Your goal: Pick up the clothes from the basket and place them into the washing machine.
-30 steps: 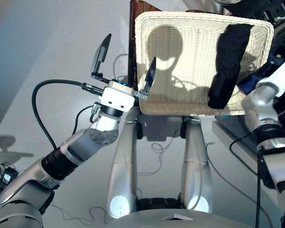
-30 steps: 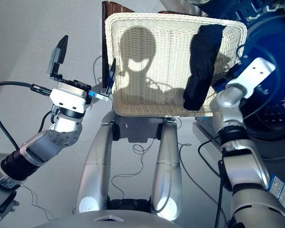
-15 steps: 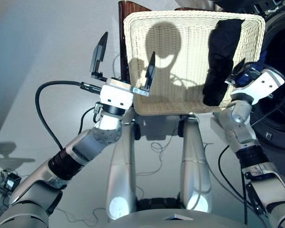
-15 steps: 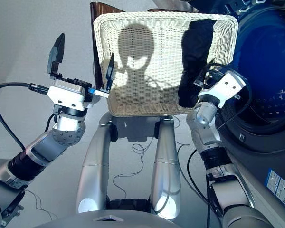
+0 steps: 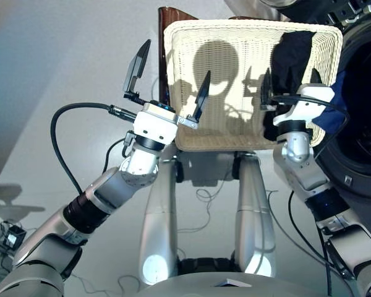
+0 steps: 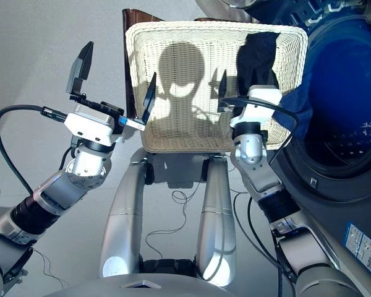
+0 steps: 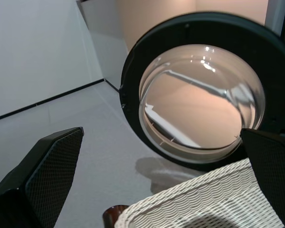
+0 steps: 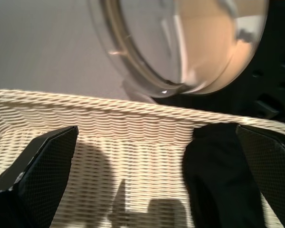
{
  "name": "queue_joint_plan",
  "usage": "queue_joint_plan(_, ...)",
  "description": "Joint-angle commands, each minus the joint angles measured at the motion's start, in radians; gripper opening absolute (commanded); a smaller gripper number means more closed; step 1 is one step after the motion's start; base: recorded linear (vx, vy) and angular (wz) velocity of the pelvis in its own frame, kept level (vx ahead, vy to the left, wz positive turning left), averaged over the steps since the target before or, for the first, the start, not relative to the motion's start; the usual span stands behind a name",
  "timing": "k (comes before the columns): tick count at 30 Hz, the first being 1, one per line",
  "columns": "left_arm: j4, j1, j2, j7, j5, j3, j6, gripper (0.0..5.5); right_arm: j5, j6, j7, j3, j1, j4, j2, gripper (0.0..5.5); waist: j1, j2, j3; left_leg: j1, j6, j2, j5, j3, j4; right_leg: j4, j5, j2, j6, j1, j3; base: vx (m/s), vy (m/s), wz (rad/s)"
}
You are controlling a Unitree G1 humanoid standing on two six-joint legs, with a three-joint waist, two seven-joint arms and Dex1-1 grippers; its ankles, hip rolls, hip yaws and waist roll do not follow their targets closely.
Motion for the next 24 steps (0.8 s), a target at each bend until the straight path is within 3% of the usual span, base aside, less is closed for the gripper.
queue_joint_plan(1,-0.06,-0.04,-0.025,-0.026,-0.014,0.003,-0.081,5.5,-0.041,0.006,0.013,0.004,-0.069,0.048,0.015,5.5,0.022,0.017,-0.013,-0.024,-0.031,0.011,-0.153,-0.036,0.17,-0.035,0.049,-0.013,-0.003,-0.009,-0.051,0.0,0.0,0.0)
queue_joint_plan(13,-0.035,-0.055,-0.086,-0.051,-0.074,-0.034,-0.077,5.5,0.046,0.093,0.022,-0.023,-0.259,0.584,0.062,5.5,0.079,0.05,-0.013,-0.072,-0.035,0.0,-0.166,-0.064,0.222,0.027,0.018,-0.03,-0.01,-0.034,-0.084,0.0,-0.004,0.005)
queue_joint_plan(24,-0.033,-0.077,-0.089,-0.063,-0.084,-0.041,-0.064,5.5,0.039,0.174,0.045,-0.031,-0.377,0.885,0.034,5.5,0.113,0.09,-0.013,-0.114,-0.033,-0.004,-0.18,-0.066,0.266,0.063,0.008,-0.029,-0.009,-0.079,-0.083,0.0,0.0,0.0)
